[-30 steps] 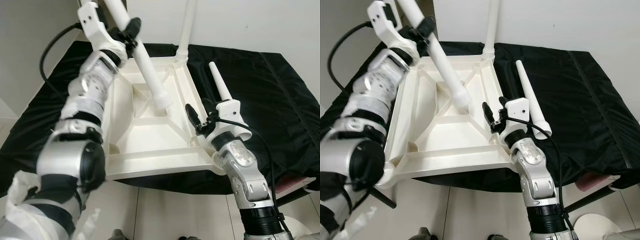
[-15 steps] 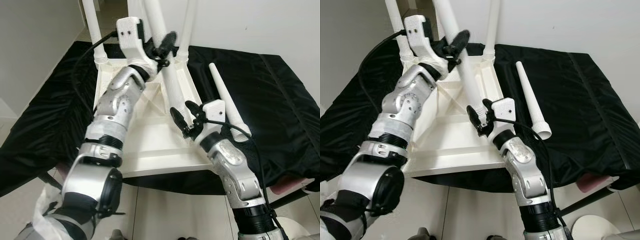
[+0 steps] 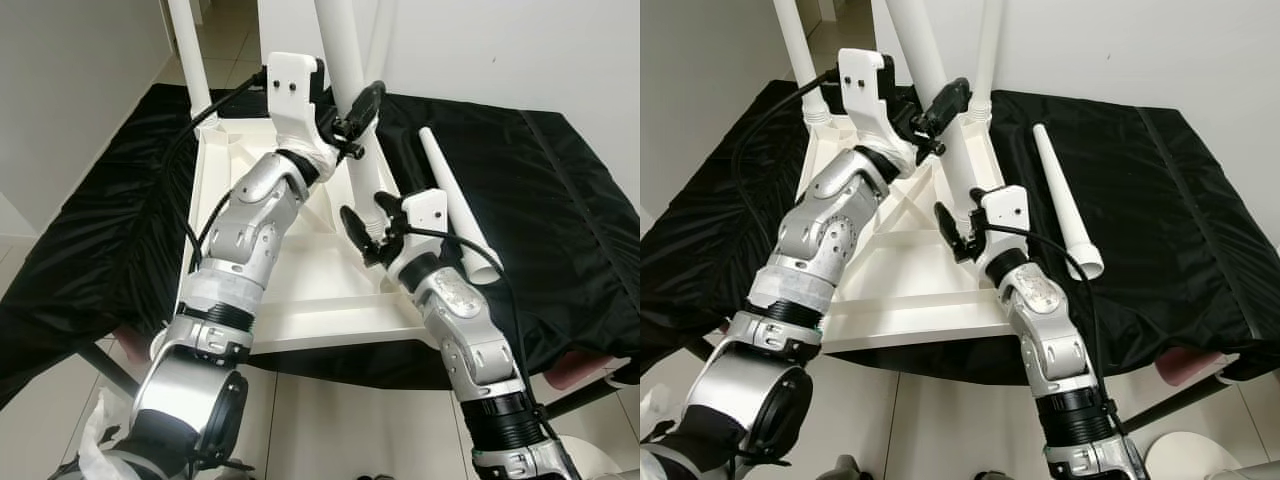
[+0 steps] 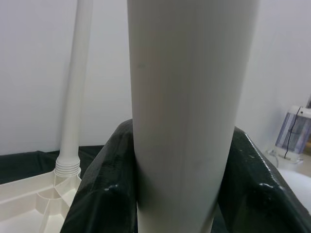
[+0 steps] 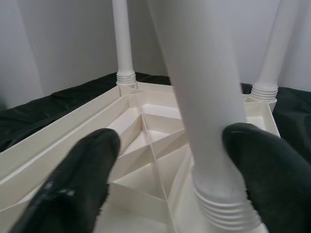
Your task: Building children table
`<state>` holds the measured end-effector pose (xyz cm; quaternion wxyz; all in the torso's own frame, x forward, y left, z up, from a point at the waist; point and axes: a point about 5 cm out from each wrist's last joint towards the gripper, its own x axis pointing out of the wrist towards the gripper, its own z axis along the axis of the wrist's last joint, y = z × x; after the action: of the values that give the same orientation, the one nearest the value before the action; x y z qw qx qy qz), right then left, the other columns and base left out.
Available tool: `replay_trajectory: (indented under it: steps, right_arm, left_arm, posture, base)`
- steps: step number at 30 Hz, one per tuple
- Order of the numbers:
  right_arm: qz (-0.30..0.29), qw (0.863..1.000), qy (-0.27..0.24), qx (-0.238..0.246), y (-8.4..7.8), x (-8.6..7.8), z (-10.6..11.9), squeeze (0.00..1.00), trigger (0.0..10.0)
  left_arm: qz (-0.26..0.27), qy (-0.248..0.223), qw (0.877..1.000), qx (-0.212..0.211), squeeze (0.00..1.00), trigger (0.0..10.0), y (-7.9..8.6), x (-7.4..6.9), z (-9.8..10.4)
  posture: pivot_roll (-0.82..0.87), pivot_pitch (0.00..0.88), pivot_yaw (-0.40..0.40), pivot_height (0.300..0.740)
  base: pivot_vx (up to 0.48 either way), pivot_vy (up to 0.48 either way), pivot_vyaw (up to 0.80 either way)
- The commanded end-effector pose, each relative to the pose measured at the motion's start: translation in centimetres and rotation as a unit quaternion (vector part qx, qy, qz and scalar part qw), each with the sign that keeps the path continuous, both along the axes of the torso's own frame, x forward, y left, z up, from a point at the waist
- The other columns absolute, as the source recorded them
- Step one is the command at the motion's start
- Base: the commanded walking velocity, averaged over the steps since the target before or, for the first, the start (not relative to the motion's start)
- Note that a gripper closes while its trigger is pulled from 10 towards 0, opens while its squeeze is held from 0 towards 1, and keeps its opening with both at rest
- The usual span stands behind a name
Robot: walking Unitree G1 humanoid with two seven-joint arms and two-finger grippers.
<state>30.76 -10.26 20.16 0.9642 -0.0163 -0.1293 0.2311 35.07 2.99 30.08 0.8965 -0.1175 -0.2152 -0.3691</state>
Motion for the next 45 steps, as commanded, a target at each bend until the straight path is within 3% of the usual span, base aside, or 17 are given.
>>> replay_trajectory:
  steps: [1, 3, 4, 12, 17, 22, 28, 45]
  right_arm:
    - [-0.006, 1.0, -0.006, -0.01, 0.0, -0.1, -0.1, 1.0, 10.0]
    - [-0.023, 0.999, -0.012, -0.022, -0.3, -0.2, -0.1, 1.0, 10.0]
    - [-0.026, 0.999, -0.014, -0.022, -0.4, -0.2, -0.1, 0.0, 10.0]
    - [-0.041, 0.998, -0.039, -0.036, -1.1, -0.2, 0.2, 0.0, 10.0]
    - [-0.057, 0.996, -0.072, -0.009, -2.0, -0.4, 0.7, 0.0, 10.0]
    - [-0.064, 0.997, -0.03, 0.005, -2.5, 0.0, -0.3, 0.0, 10.0]
    - [-0.072, 0.995, -0.026, -0.057, -2.6, 0.8, -1.2, 0.0, 10.0]
    - [-0.062, 0.993, -0.045, -0.095, -1.4, 3.4, -0.3, 0.0, 10.0]
  left_arm:
    - [-0.046, -0.021, 0.999, 0.019, 0.0, 10.0, -1.2, -0.9, 0.1]
    - [-0.041, -0.024, 0.999, 0.026, 0.0, 10.0, -1.2, -1.0, 0.0]
    - [-0.039, -0.026, 0.998, 0.029, 0.0, 10.0, -1.1, -1.0, 0.0]
    - [-0.023, -0.03, 0.998, 0.041, 0.0, 10.0, -1.1, -0.7, -0.2]
    - [0.002, -0.022, 0.999, 0.046, 0.0, 10.0, -0.6, 0.1, -0.3]
    - [0.013, -0.015, 0.999, 0.05, 0.0, 10.0, 0.0, 0.6, -0.2]
    - [-0.019, -0.031, 0.998, 0.041, 0.0, 10.0, -0.3, -0.1, 0.8]
    - [-0.083, -0.048, 0.993, 0.064, 0.0, 10.0, -2.8, -2.3, 0.5]
  posture:
    - [0.01, 0.0, -0.005, 0.74]
    - [0.01, 0.0, -0.01, 0.74]
    - [0.01, 0.0, -0.009, 0.74]
    - [0.0, 0.0, -0.014, 0.74]
    - [0.0, 0.0, -0.016, 0.74]
    - [0.0, 0.0, -0.013, 0.74]
    - [0.0, 0.0, -0.003, 0.74]
    - [0.0, 0.0, 0.007, 0.74]
  base:
    - [0.0, 0.0, 0.0]
    - [0.0, 0.0, 0.0]
    - [0.0, 0.0, 0.0]
    - [0.0, 0.0, 0.0]
    - [0.0, 0.0, 0.0]
    - [0.0, 0.0, 0.0]
    - [0.0, 0.0, 0.0]
    - [0.0, 0.0, 0.0]
